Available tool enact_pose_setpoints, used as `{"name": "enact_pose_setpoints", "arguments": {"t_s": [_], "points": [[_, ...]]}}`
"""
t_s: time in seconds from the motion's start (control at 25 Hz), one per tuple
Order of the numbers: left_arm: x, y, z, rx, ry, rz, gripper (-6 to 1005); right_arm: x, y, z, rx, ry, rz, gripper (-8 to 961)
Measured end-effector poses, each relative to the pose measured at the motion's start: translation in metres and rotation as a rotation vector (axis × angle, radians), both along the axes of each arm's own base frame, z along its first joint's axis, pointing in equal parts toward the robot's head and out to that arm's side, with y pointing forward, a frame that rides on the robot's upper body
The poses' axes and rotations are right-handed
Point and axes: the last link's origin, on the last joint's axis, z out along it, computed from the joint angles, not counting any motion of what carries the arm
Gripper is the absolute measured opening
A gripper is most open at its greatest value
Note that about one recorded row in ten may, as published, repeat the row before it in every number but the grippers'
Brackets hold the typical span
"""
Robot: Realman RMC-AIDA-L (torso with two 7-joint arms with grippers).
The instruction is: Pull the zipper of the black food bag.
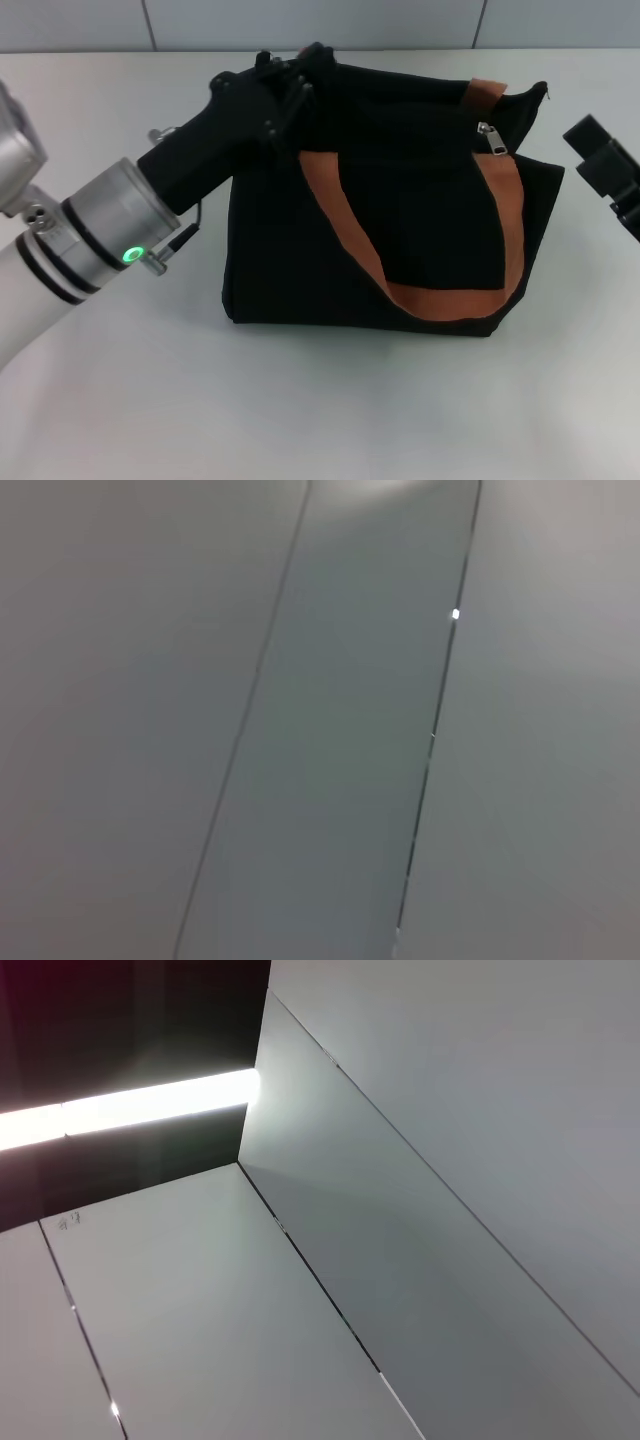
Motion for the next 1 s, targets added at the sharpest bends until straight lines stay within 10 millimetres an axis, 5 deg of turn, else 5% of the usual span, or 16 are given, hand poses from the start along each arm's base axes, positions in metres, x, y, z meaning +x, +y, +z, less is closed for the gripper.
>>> {"name": "enact_pose_setpoints", "arguments": {"t_s": [0.16,0.48,0.52,1.0], "points": [[-0.009,-0.012,0.014,0.047,-0.059,-0.011,82,0.0,-0.006,0.003,0.096,-0.033,0.035,646],[-0.033,-0.045,0.048,0.14,-0.124,-0.084,411,0.01,-0.009,0.004,0.128,-0.066,-0.025,648],[-0.048,-0.056,0.054,0.165,-0.11,-0.048,463,0.011,-0.009,0.005,0.136,-0.062,-0.034,648],[-0.104,-0.104,0.07,0.221,-0.047,0.146,727,0.016,-0.011,0.006,0.149,-0.085,-0.049,652]]}}
